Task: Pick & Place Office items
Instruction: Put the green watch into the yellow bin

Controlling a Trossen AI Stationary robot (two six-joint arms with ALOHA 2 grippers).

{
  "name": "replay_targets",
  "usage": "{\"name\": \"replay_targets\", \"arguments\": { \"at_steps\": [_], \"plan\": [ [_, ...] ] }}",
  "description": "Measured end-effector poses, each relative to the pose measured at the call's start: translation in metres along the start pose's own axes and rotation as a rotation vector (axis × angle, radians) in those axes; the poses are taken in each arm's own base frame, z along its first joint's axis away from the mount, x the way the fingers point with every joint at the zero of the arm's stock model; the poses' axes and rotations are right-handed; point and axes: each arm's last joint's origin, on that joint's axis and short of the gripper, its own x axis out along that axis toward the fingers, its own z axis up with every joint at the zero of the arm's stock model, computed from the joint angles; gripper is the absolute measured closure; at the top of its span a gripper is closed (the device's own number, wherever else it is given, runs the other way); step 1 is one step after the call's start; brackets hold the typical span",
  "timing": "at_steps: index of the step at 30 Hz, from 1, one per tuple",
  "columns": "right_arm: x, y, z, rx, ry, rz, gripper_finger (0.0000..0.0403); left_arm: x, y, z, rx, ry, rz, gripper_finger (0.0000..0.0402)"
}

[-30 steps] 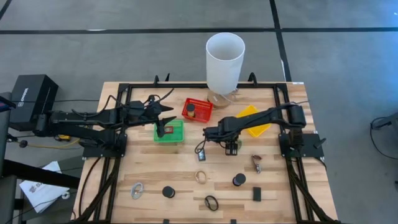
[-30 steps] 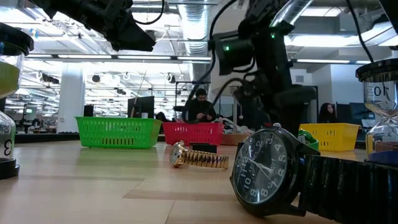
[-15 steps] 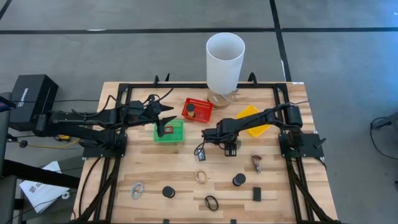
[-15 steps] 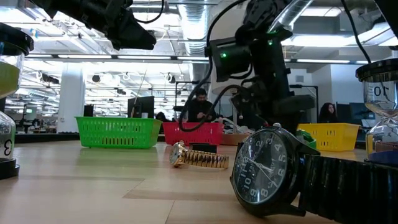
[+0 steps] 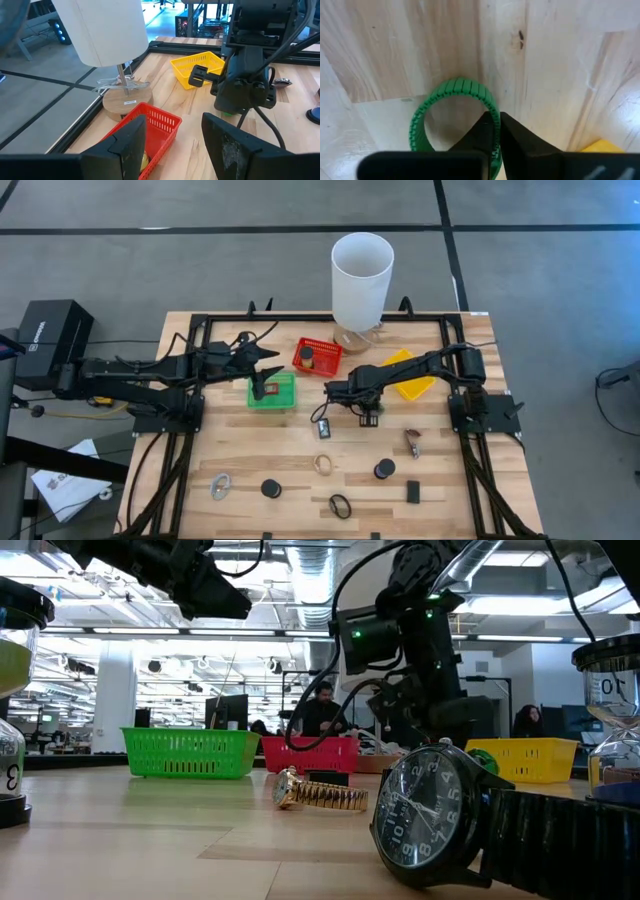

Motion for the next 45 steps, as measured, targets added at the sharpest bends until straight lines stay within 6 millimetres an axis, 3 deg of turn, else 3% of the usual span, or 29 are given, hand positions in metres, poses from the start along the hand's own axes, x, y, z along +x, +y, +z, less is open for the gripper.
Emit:
{"name": "replay_targets", "arguments": {
  "at_steps": [20, 34, 45],
  "plan": [
    [-0.005, 0.0, 0.001, -0.006, -0.002, 0.0, 0.0395, 0.0, 0.0, 0.0, 0.0, 0.0, 0.0, 0.0216],
    [-0.068, -0.001, 0.017, -0.022, -0.087, -0.058, 0.0394, 0.0, 0.0, 0.0, 0.003, 0.0, 0.0, 0.0216],
    [-0.111, -0.008, -0.008, 0.032, -0.052, -0.213, 0.0393, 0.0, 0.0, 0.0, 0.003, 0.0, 0.0, 0.0216]
  ]
}}
